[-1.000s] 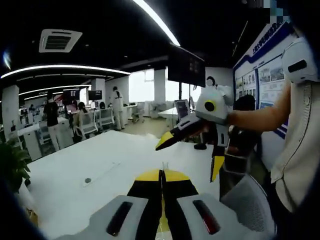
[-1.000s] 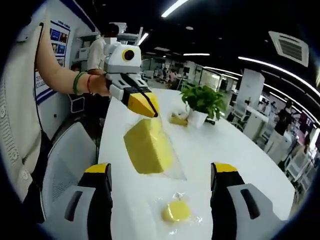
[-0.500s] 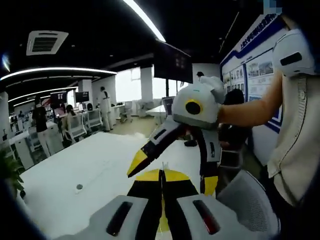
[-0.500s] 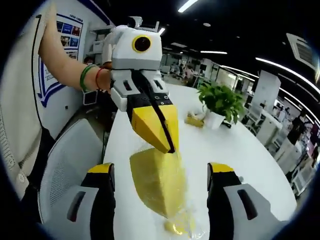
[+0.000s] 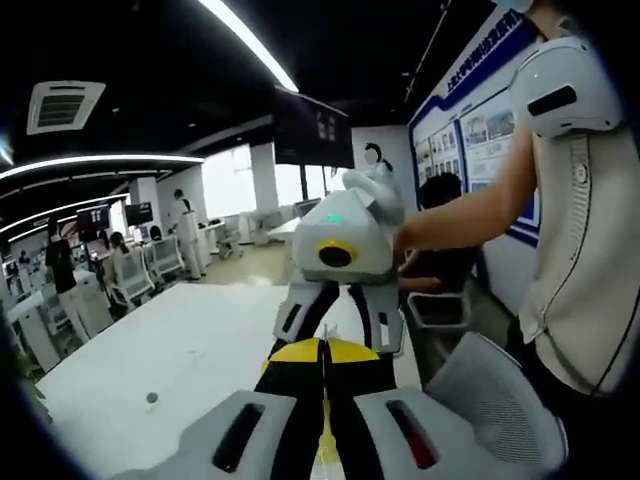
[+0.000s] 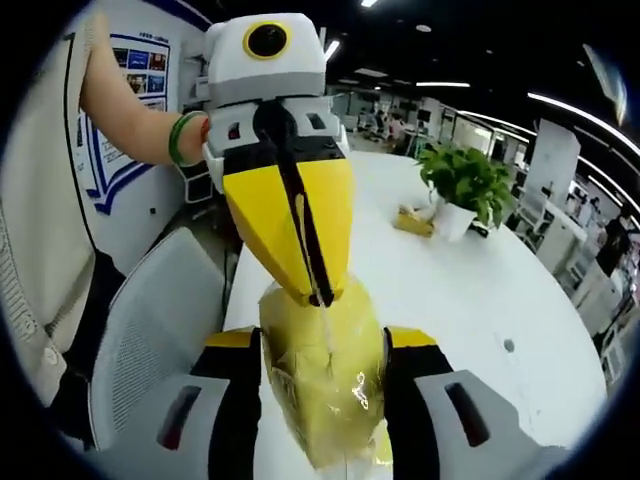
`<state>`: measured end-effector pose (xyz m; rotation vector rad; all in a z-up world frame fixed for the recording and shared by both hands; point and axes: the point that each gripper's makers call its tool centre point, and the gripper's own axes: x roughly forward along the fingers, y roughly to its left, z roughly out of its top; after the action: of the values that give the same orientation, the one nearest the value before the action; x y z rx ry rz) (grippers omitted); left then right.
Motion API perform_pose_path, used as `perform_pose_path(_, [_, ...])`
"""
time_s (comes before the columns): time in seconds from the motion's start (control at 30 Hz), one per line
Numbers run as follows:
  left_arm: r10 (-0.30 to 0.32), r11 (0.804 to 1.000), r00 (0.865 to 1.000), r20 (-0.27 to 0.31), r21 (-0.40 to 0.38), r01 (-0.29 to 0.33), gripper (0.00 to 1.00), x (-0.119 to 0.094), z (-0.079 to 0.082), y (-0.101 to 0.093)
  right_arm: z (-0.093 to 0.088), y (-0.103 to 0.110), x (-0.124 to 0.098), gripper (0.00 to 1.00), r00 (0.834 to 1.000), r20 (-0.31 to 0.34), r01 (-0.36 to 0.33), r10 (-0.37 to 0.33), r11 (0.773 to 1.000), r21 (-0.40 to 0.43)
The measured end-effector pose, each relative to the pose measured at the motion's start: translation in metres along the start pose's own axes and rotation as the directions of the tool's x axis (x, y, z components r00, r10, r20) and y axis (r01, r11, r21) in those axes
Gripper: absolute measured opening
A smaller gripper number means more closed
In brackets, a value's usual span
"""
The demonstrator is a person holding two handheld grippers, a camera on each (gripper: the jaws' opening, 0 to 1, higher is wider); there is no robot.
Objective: Compare the silicone blocks by pressing each to a similar depth, holding the contact briefly, and releasing to observe deformation and rebound differences across the visible hardness samples.
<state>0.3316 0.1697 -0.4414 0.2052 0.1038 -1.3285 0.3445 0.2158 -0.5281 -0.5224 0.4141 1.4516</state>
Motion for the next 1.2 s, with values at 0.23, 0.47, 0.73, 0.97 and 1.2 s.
perform_pose_path(0.23, [-0.008, 1.0, 1.0, -0.011, 0.022, 0.008, 0.0, -0.007, -0.003, -0.011, 0.003, 0.009, 0.002, 0.31, 1.0, 0.005, -0.009, 0.009, 0.999, -0.032])
perform_pose_path(0.47, [-0.018, 0.998, 1.0, -0.02, 0.059, 0.019, 0.0, -0.014, -0.004, -0.019, 0.006, 0.019, 0.004, 0.19, 1.0, 0.001, -0.006, 0.006, 0.998, -0.064])
perform_pose_path(0.73, [-0.038, 0.991, 0.999, -0.014, 0.13, 0.04, 0.0, -0.017, -0.003, -0.028, 0.009, 0.024, 0.004, 0.09, 1.0, -0.008, 0.007, -0.009, 0.992, -0.122])
perform_pose_path(0.97, [-0.036, 0.989, 0.999, -0.02, 0.139, 0.039, 0.0, -0.015, -0.004, -0.029, 0.006, 0.028, 0.004, 0.05, 1.0, -0.025, -0.001, 0.0, 0.999, -0.051])
perform_pose_path(1.2, [-0.032, 0.992, 0.999, -0.018, 0.121, 0.034, 0.0, -0.013, -0.005, -0.029, 0.004, 0.026, 0.003, 0.05, 1.0, -0.027, 0.011, -0.013, 0.998, -0.066])
